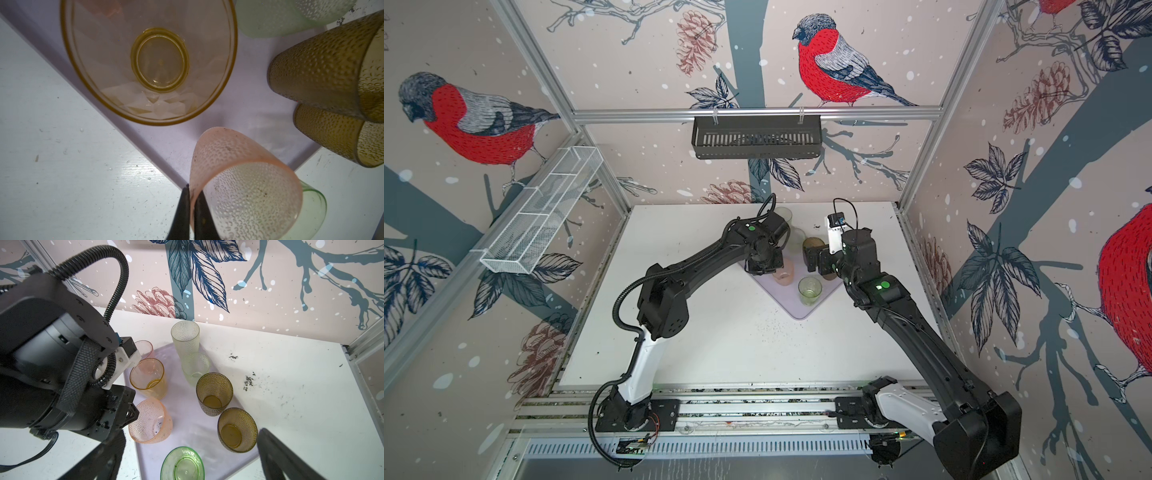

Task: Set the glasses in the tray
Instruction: 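Lower the peach glass onto the tray while the right gripper draws back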

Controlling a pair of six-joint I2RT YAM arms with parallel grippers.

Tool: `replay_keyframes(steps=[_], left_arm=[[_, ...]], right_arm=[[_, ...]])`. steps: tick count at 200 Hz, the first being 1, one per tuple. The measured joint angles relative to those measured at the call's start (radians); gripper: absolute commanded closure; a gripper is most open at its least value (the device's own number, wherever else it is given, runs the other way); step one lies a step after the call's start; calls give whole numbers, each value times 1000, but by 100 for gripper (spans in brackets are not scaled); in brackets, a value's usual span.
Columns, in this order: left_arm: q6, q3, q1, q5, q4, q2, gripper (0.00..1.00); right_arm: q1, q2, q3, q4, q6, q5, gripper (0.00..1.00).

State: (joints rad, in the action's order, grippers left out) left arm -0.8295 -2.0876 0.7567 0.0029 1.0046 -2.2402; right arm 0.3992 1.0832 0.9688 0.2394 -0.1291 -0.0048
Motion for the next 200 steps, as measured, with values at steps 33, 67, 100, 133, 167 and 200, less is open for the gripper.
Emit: replay_keyframes(steps=[33,67,100,133,167,200], left_arm=[[7,-3,1,0,2,-8,100],[11,-16,3,-4,8,-20,100],[11,-53,5,-3,26,-46,100],[14,-78,6,-4,34,-65,100],[15,-86,6,-3,47,-77,100],[15,-99,6,-3,51,-85,100]], right_arm=[[-1,-1,-2,8,-2,4,0],[0,-1,-2,11,-3,4,0],[6,-1,-2,11,-3,15,0],[7,-2,-2,11,-3,24,0],[8,-5,-7,11,-3,30,0],[10,-6,-9,10,-3,33,0]])
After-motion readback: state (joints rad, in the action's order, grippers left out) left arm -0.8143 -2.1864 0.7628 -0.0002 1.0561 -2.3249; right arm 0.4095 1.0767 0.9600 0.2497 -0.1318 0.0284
